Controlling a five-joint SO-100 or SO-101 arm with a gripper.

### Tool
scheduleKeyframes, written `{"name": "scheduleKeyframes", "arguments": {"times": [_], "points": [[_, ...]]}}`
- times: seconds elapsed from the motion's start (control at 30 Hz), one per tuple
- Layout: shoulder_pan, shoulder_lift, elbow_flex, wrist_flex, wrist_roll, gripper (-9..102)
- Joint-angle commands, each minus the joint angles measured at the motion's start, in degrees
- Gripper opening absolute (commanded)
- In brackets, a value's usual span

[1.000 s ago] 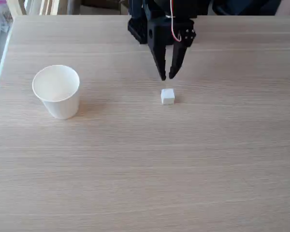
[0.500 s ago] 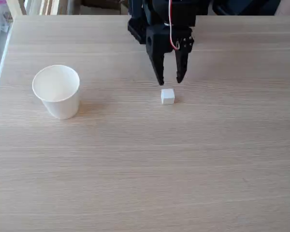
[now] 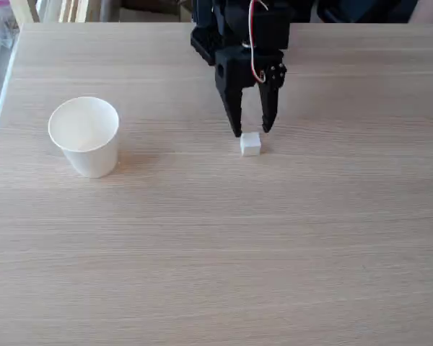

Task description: Grasp a block and put it in the bin.

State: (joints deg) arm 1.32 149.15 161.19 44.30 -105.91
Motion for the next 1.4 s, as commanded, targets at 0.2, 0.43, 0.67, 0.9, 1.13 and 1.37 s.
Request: {"name": "scheduleKeyframes", "arguments": {"times": [0.2,0.43,0.67,0.9,1.13,1.37], "points": [[0.62,-3.16,0.7,-4.75,-1.14,28],[-0.09,-4.83,1.67,-7.03,-0.44,28],[-0.26,-6.5,2.99,-11.16,-0.62,28],[-0.44,-7.91,3.16,-12.57,-0.79,27],[0.44,-8.09,3.25,-12.74,-2.37,20],[0.62,-8.09,3.25,-12.74,-2.46,12]]}}
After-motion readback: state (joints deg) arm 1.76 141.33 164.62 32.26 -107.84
